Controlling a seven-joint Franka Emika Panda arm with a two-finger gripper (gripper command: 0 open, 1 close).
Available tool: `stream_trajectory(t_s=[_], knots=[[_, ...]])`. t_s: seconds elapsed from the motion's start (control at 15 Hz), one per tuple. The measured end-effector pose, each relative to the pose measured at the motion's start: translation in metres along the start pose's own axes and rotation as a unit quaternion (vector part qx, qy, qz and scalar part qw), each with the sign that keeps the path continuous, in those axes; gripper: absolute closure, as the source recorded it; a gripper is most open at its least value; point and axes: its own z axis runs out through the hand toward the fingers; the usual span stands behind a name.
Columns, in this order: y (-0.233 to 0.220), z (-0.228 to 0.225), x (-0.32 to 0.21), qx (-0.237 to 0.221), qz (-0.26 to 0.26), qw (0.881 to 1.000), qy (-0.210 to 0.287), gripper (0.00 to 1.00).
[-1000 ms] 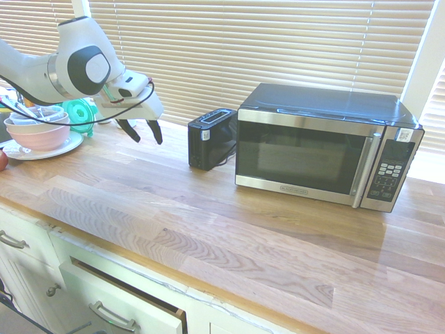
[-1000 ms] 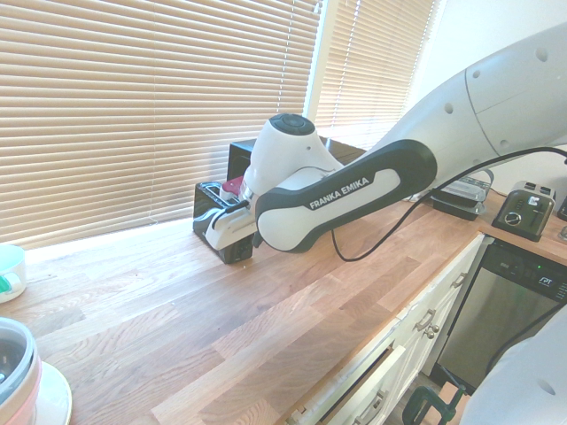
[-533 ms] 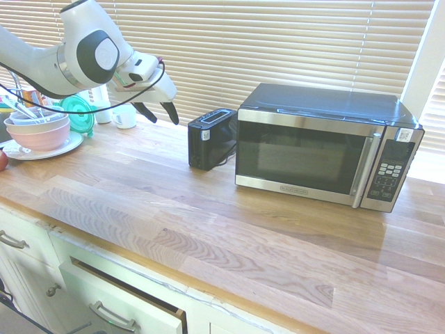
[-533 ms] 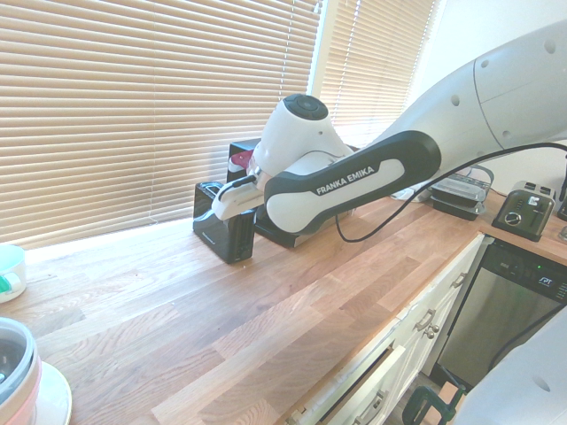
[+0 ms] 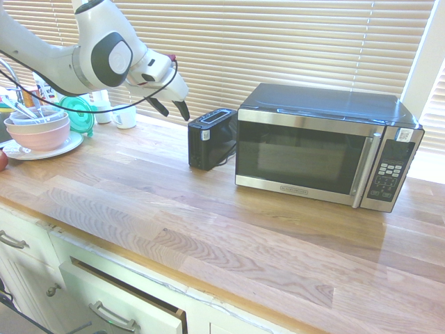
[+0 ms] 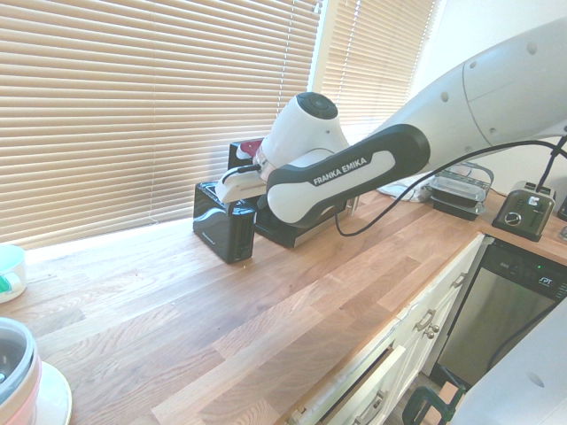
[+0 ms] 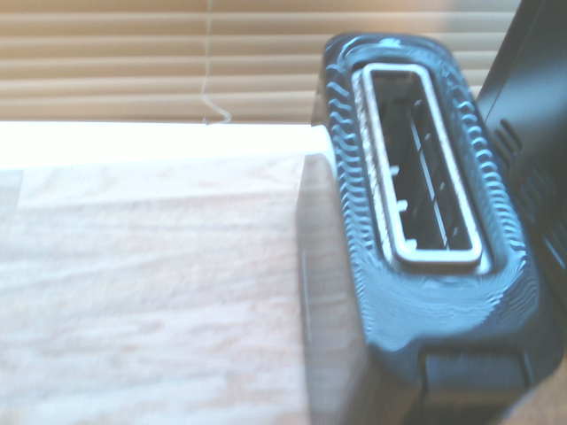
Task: Press the toaster
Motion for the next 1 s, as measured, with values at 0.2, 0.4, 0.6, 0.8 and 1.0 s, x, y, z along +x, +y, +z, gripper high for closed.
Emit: stream_trajectory(t_s=[0.2,0.4,0.6,0.8,1.0], knots=[[-0.001,0.006,0.016,0.004,0.002,1.000,-0.001,0.00],[0.002,0.014,0.020,0.003,0.000,1.000,-0.009,0.00],[0.004,0.018,0.022,0.004,-0.002,1.000,-0.014,0.00],[0.005,0.016,0.027,0.006,-0.003,1.000,-0.013,0.00],[0.007,0.017,0.029,0.006,-0.002,1.000,-0.014,1.00]])
